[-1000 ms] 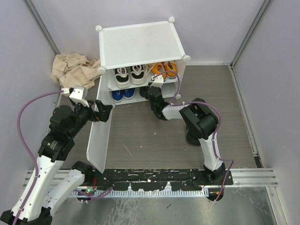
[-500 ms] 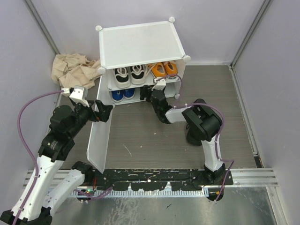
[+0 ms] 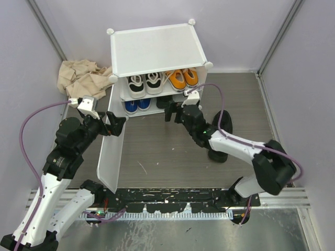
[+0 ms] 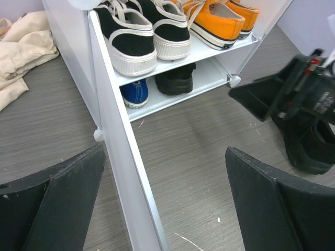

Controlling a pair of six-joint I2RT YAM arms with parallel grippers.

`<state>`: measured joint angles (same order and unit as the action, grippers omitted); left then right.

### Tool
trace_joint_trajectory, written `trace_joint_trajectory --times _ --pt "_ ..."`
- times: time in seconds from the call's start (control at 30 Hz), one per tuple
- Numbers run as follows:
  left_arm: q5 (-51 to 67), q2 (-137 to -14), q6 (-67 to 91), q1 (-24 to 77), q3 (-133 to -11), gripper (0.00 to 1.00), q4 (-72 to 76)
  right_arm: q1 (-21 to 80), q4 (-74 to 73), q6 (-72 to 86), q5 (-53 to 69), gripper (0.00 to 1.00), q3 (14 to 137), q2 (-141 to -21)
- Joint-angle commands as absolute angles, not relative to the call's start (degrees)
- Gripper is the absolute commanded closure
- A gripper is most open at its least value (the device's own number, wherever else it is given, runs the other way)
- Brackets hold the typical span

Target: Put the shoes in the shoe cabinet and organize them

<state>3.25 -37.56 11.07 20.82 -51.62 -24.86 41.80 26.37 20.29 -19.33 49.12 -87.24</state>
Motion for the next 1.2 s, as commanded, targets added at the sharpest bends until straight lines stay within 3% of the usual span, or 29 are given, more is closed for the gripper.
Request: trace_joint_trajectory --times 0.0,0.2,0.43,0.97,1.17 --pt "3.25 -39.42 9.05 20.58 -48.44 0.02 -36.58 41.32 -6.47 26.28 -30.11 0.00 48.14 -77.05" --pt "4.30 -39.57 9.13 20.59 -48.85 0.02 -36.39 40.05 -30.48 38.20 -32.59 0.00 43.94 -67.54" --pt "5.19 -38.08 9.54 20.68 -48.08 0.02 -36.08 33.27 -31.49 41.55 -28.42 0.00 37.22 -60.20" --pt "4.10 -38.50 9.33 20.66 -48.12 0.02 -36.29 33.44 -42.78 34.94 -38.58 0.02 46.91 -55.59" --pt "4.22 -38.99 9.30 20.69 -48.31 0.02 -36.43 31.94 -41.33 35.46 -36.49 0.00 43.27 -56.46"
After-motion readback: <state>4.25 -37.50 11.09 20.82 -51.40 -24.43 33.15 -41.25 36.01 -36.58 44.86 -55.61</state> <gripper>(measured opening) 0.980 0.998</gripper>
